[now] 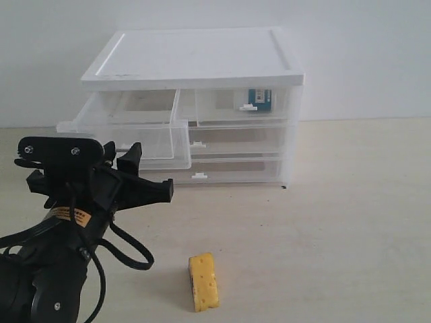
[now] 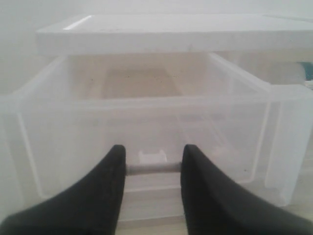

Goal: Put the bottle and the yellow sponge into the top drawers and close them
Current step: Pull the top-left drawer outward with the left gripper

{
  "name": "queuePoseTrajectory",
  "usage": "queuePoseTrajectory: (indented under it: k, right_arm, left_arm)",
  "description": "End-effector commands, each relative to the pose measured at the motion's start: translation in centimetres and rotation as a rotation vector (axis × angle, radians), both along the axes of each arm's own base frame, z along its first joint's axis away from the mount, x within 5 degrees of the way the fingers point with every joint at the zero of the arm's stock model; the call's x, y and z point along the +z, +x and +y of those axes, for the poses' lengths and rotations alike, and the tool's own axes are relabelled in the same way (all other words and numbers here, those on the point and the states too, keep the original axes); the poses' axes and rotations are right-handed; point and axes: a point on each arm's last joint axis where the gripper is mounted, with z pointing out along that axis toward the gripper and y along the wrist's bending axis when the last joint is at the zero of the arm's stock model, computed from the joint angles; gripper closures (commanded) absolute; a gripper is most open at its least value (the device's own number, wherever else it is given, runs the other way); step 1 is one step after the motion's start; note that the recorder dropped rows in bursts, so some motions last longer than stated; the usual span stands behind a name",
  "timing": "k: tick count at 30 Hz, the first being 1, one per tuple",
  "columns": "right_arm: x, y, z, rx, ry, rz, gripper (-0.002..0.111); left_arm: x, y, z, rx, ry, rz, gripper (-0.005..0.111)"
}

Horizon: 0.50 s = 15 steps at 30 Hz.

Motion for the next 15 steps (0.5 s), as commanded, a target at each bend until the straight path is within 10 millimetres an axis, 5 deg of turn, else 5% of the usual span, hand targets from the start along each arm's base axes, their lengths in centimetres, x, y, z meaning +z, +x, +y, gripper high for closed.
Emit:
queuePoseTrajectory:
  k: [1, 15]
  right_arm:
    - [0.0, 0.0, 0.0, -0.002, -0.003, -0.014, 0.107]
    - [0.0, 0.0, 0.0, -0.003, 0.002, -0.011, 0.107]
  left_arm:
    - [0.6, -0.4, -0.7, -0.07, 0.019, -0.043, 0.079]
    - [-0.7, -0.5, -0.7, -0.08, 0.026, 0.108, 0.034]
